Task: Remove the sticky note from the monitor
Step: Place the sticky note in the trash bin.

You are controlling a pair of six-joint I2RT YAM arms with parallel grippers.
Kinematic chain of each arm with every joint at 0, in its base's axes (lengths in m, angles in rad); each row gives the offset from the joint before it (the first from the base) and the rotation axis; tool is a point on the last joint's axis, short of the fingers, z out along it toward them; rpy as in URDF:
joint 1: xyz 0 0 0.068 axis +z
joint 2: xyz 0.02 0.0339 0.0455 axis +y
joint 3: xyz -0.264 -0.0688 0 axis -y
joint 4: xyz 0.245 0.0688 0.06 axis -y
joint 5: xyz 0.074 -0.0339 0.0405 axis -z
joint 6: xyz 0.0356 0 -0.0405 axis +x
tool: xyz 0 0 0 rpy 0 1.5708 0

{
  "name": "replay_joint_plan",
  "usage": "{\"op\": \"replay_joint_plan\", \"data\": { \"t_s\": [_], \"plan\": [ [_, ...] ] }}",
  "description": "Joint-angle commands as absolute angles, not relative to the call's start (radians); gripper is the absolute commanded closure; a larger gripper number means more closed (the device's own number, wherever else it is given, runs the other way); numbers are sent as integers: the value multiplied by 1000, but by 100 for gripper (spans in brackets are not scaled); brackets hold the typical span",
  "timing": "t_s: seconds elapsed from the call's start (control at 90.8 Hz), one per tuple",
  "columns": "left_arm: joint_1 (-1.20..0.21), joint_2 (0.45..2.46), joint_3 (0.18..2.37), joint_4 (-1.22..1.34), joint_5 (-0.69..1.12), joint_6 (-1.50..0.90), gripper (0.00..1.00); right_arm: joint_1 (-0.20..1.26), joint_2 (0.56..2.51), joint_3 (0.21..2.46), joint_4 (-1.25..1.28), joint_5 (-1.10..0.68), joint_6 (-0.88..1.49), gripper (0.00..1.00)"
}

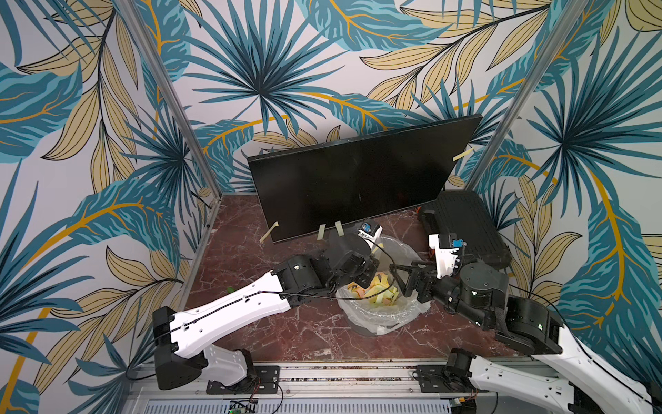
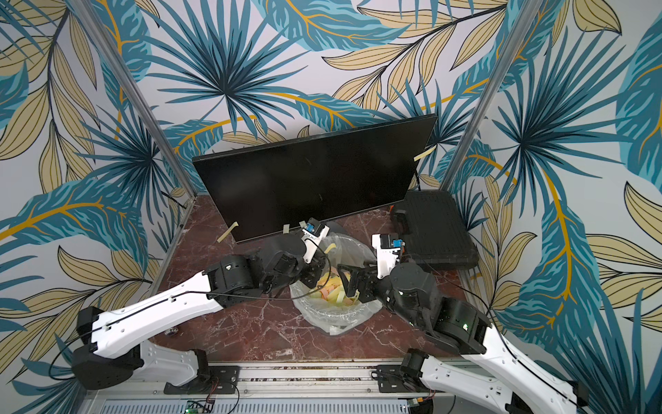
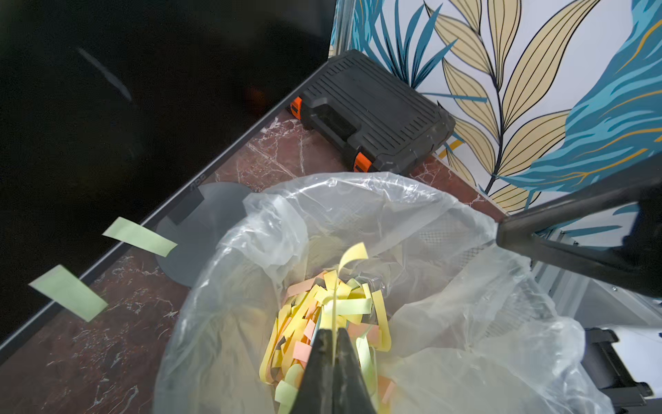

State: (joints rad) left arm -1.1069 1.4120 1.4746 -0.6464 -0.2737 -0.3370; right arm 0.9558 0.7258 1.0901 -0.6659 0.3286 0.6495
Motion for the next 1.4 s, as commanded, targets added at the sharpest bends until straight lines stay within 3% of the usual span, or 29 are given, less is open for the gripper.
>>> {"op": "replay_joint_plan", "data": {
  "t_s": [0.0,0.463,0.595,0.672,0.98,1.388],
  "plan": [
    [-1119,1427,1503,-626,-303,-324,89,959,704,1066,-715,377,676,10],
    [-1134,1408,1505,-616,-377,-312,40,959,728,1086,-725,366,670,9],
    [-1133,1358,1494,-615,-443,-301,20,959,731,1095,-721,372,663,9],
    [-1132,1321,1480,-622,-491,-293,1,958,741,1102,-718,370,656,9],
    [-1094,1109,1359,-690,-668,-302,0,959,804,1148,-679,327,625,7],
    [-830,746,1134,-786,-673,-383,0,959,967,1253,-586,192,574,6]
  ]
}}
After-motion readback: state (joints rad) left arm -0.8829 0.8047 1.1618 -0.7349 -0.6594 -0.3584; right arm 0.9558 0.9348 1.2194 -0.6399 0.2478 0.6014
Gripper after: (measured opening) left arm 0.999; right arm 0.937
